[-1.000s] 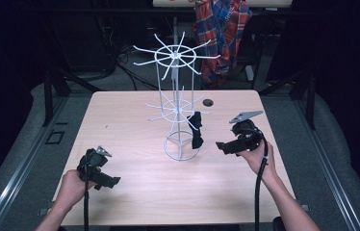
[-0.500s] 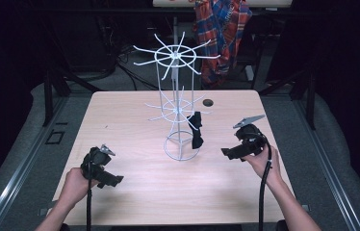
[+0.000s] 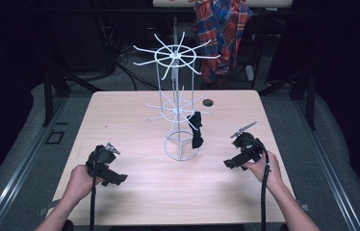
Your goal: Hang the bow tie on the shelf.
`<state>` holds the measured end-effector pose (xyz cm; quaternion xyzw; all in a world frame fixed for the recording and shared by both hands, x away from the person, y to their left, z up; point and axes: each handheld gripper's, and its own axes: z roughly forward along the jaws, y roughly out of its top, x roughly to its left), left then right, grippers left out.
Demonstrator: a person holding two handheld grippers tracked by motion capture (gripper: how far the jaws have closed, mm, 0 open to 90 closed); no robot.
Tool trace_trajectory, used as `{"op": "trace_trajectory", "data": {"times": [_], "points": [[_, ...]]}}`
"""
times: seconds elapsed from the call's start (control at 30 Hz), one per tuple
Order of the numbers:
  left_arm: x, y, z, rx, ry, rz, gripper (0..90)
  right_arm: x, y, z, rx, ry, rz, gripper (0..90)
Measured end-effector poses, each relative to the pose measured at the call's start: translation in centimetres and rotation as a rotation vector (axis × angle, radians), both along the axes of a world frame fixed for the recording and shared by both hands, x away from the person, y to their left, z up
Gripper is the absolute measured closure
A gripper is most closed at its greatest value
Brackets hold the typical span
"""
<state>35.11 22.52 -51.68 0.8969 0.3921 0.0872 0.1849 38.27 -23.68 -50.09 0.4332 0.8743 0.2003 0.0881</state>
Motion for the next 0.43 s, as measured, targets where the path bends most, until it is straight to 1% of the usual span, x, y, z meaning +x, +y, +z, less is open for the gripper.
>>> {"op": "trace_trajectory", "data": {"times": [0.1, 0.13, 0.17, 0.23, 0.27, 0.3, 0.33, 0.37, 0.43], "points": [[0.1, -0.1, -0.1, 0.0, 0.001, -0.004, 3.5, 0.2, 0.0, -1.2, -0.053, 0.047, 0.013, 2.1], [0.1, -0.2, -0.1, 0.0, 0.002, -0.004, 3.5, 0.4, 0.0, -1.6, -0.078, 0.077, 0.028, 1.4], [0.1, -0.1, -0.1, 0.0, 0.002, -0.003, 3.5, 0.5, -0.1, -1.8, -0.085, 0.086, 0.031, 1.2], [0.1, -0.1, -0.1, -0.001, 0.002, -0.001, 3.5, 0.5, 0.0, -2.2, -0.075, 0.094, 0.019, 1.1], [0.1, -0.1, -0.1, 0.0, 0.001, 0.0, 3.5, 0.8, -0.2, -2.0, -0.12, 0.115, 0.055, 1.0], [0.1, 0.0, -0.1, 0.001, 0.004, 0.001, 3.5, 0.6, -0.1, -2.3, -0.097, 0.094, 0.022, 0.6], [0.1, 0.0, -0.1, 0.003, 0.006, 0.002, 3.5, 0.7, -0.2, -2.4, -0.098, 0.096, 0.027, 0.3], [0.1, 0.0, -0.1, 0.003, 0.005, 0.004, 3.5, 0.8, -0.2, -2.5, -0.094, 0.088, 0.024, 0.3], [0.1, 0.0, -0.1, 0.003, 0.006, 0.006, 3.5, 0.9, -0.3, -2.2, -0.115, 0.083, 0.042, 0.2]]}}
